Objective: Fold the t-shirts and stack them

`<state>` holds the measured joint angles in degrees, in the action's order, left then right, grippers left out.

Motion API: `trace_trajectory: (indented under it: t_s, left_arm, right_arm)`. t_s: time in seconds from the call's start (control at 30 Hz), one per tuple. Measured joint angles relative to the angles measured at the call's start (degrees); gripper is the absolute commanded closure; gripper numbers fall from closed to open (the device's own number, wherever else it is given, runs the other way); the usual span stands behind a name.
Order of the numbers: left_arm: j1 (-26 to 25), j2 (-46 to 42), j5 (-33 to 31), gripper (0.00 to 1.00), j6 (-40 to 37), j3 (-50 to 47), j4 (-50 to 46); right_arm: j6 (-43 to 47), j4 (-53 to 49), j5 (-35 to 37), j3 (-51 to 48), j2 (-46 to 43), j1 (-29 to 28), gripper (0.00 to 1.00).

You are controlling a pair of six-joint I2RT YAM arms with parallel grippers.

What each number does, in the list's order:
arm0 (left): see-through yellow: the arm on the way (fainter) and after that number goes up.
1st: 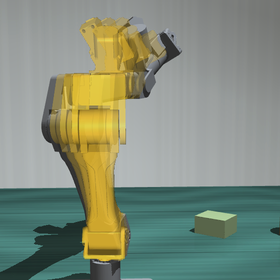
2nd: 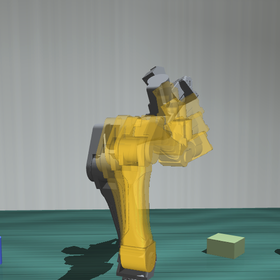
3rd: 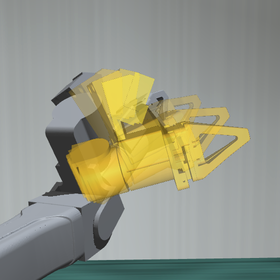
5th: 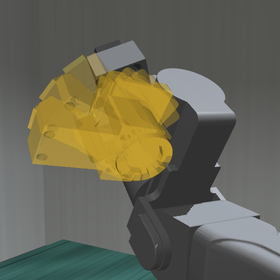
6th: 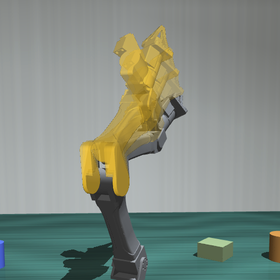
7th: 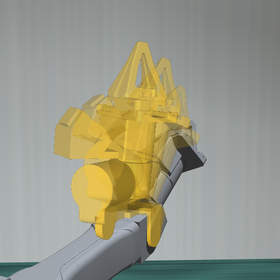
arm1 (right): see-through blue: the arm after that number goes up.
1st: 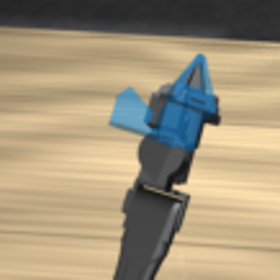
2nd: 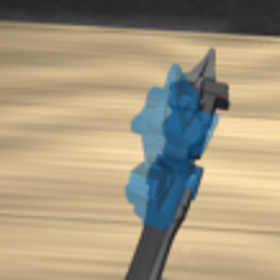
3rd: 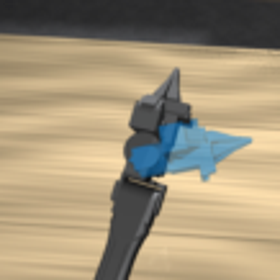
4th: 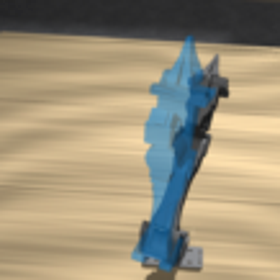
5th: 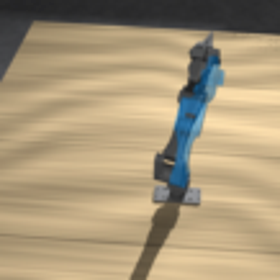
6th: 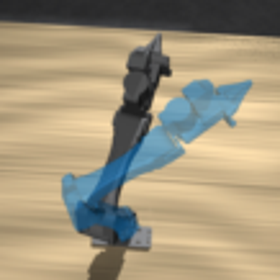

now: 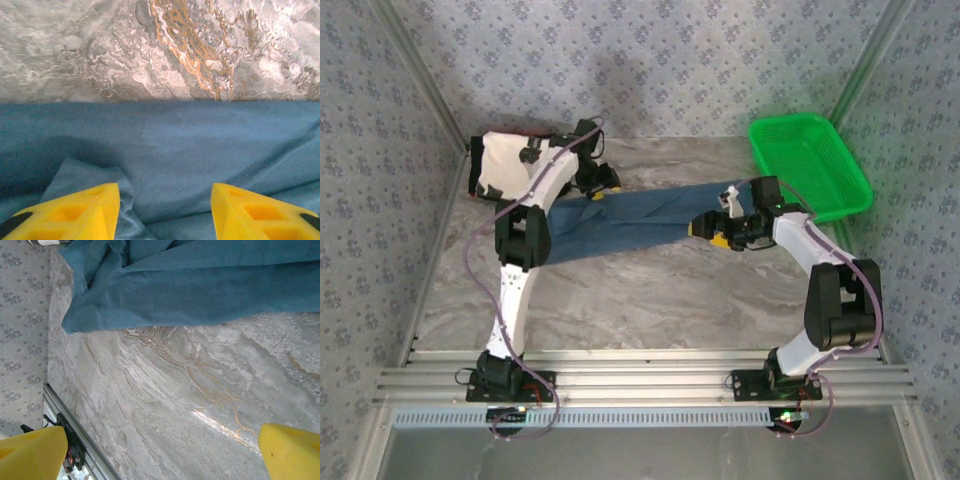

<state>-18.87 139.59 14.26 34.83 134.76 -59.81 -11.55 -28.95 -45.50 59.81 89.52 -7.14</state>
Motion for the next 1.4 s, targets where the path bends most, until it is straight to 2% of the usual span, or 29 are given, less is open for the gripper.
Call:
trace_trajectory:
  t_s: [0.1,0.23,0.33,0.47,0.77,0.87,1.17,1.4]
  left_arm:
    - [0.09,-7.41,-0.17,0.36,1.75,-9.01,3.69]
    - [1.27,-26.58,1.84,0.36,8.31,-34.29,13.42]
    - [4.39,-39.04,3.72,0.37,14.80,-52.09,21.62]
    - [9.11,-44.04,4.57,0.43,21.22,-66.40,29.92]
    - [12.59,-44.37,3.80,0.55,27.19,-77.09,38.86]
    - [13.33,-45.81,2.56,0.62,28.20,-81.18,41.09]
    - [16.70,-49.33,-1.64,0.65,28.33,-89.61,43.52]
    - [21.73,-55.17,-3.39,0.65,24.15,-94.77,41.79]
  right_arm:
    - [-0.02,0.02,0.02,0.00,0.20,-0.59,0.00]
    - [-0.11,0.04,0.00,0.02,0.37,-0.92,0.00]
    - [-0.66,0.09,0.04,0.02,0.66,-1.16,0.00]
    - [-1.05,0.11,0.02,0.11,0.98,-1.70,0.00]
    - [-1.16,-0.07,1.44,0.92,1.68,-2.93,0.00]
    - [-1.57,-2.23,5.81,4.46,4.61,-3.15,0.00]
    - [-6.10,0.00,22.03,11.65,11.82,-4.04,0.00]
    - [-9.16,3.67,27.56,15.23,16.52,-3.61,0.00]
